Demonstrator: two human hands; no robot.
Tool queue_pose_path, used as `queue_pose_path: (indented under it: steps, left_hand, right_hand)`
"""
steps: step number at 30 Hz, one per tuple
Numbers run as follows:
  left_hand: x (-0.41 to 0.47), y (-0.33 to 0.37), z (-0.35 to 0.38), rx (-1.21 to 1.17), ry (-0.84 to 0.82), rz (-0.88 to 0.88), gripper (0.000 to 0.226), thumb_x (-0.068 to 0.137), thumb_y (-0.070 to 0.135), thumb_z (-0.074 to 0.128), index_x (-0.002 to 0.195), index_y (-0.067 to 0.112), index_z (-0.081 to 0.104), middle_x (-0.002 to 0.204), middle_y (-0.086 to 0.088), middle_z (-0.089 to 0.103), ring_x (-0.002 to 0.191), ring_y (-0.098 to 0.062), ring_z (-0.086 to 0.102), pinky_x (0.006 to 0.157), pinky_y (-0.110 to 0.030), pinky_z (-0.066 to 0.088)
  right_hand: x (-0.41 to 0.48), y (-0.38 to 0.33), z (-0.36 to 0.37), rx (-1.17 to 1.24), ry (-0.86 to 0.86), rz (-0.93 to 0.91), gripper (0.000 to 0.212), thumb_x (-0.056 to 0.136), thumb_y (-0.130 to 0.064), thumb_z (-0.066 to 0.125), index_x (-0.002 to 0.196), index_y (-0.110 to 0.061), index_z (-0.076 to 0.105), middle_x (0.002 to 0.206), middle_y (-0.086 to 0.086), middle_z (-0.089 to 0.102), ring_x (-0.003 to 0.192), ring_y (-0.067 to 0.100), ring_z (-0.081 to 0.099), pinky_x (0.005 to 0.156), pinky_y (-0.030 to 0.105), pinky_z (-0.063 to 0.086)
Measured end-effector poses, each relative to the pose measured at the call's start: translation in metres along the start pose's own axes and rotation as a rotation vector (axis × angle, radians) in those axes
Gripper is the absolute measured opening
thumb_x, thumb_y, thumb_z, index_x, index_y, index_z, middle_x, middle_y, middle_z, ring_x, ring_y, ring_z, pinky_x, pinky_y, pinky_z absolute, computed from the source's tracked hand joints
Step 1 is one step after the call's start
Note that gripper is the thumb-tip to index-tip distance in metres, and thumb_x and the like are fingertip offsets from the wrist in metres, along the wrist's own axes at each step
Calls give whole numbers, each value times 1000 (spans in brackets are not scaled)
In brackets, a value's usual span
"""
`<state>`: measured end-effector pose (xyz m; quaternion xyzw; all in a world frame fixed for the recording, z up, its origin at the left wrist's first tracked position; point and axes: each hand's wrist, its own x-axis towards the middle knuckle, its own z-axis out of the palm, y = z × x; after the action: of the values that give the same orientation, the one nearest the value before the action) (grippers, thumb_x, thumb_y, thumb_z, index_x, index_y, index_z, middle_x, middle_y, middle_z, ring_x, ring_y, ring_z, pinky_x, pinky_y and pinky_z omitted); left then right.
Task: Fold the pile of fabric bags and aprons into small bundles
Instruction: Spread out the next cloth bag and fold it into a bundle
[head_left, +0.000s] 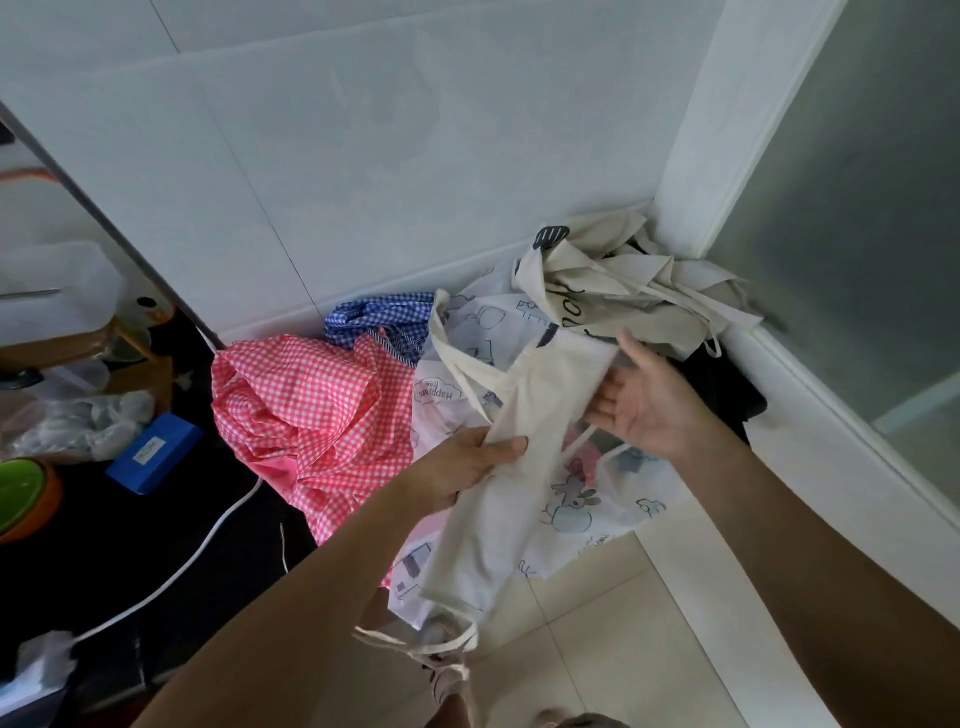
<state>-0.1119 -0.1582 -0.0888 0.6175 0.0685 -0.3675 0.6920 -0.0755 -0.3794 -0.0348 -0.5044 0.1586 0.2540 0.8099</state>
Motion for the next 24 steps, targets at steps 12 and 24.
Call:
queue_pose_path:
  steps: [12, 24]
  left_hand:
    - [5, -10, 44, -159, 105, 7, 50, 80, 37, 73, 112, -1, 66, 111, -19, 68, 103, -31, 66, 94, -40, 52]
    - [-10, 5, 63, -421, -133, 136, 37, 98, 14, 46, 127, -8, 53, 124, -23, 60, 112, -30, 60, 97, -38, 50]
  right_hand:
    - [-42, 65, 4, -300, 150, -164, 21, 87, -1, 61, 103, -14, 67, 101, 10, 72, 97, 30, 67, 80, 45, 53]
    - [-56, 48, -3, -587, 190, -383, 33, 78, -19, 77, 105, -23, 59, 102, -3, 68, 96, 16, 65, 80, 31, 55]
